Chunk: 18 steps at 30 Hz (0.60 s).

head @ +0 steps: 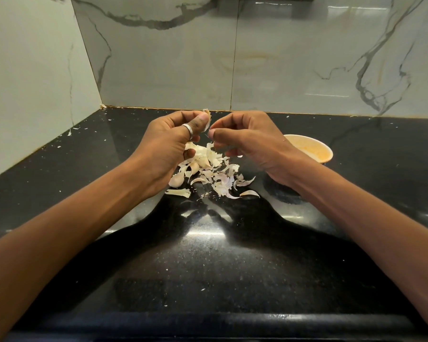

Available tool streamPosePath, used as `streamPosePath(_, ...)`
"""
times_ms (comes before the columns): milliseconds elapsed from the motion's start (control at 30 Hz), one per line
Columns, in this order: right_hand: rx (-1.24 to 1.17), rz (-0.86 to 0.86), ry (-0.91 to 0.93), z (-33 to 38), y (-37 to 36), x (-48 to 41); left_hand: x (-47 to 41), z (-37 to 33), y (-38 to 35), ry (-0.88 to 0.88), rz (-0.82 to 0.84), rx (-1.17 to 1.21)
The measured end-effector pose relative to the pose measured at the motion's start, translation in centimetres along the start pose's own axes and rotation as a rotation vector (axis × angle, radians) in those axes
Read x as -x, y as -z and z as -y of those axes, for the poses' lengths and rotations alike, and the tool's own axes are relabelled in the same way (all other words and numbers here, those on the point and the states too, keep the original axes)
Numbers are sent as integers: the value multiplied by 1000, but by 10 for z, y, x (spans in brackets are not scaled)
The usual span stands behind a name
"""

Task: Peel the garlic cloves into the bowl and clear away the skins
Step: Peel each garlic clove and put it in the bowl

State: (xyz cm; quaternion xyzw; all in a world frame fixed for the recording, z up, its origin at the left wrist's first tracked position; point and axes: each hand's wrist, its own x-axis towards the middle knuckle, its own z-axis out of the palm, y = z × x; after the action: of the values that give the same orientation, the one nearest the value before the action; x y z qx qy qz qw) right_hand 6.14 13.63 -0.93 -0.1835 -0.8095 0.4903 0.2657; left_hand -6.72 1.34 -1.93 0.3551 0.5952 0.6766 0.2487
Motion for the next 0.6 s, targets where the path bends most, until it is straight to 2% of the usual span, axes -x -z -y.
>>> streamPosePath(400,-29,-34,121,0,-5,4,2,0,-4,3,30,-25)
streamPosePath(600,29,-148,128,-6,2,-4,2,-1,-5,32,22,-61)
